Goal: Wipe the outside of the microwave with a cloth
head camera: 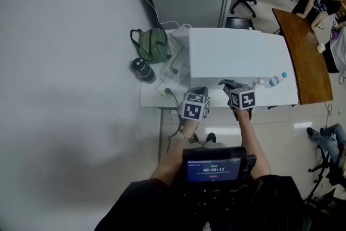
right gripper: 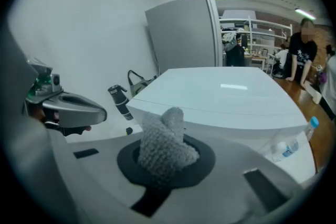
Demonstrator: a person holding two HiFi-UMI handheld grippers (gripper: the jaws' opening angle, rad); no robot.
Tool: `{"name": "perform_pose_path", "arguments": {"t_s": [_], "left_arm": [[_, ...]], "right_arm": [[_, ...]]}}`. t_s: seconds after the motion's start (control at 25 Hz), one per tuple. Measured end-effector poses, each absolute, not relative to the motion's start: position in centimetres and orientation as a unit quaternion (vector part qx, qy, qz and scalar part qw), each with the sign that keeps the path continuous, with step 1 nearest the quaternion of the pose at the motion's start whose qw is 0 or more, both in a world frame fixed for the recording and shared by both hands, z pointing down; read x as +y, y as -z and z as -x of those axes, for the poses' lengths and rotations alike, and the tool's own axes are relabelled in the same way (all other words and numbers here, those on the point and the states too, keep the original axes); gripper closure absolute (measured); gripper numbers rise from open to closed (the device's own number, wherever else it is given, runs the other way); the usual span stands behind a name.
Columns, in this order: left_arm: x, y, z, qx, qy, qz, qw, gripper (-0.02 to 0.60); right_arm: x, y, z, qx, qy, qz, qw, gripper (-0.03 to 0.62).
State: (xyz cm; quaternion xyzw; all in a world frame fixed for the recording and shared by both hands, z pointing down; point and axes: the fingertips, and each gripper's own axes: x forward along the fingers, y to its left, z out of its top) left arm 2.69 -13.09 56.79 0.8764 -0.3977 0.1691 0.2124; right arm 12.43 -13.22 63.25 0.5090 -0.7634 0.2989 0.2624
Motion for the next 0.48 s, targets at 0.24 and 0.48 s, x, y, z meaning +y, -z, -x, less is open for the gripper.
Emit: {"name": "perform_pose_path", "arguments": {"t_s": [0.24,0.48], "left_arm": [[-14.4,-54.5,-2.9,-0.412,-0.155,-0.877,0.191,0.581],[-14.5,-54.5,-4.3,-0.412,-0.181,-0.876,0.172,0.581]], "right_arm": [[-13.4,-61.3,-7.6,-0.804,-0.259,-0.464,0.266,0.58],[-13.6,-59.0,-7.1,-0.816,-0.218,-0.465,0.265,0.58]]}}
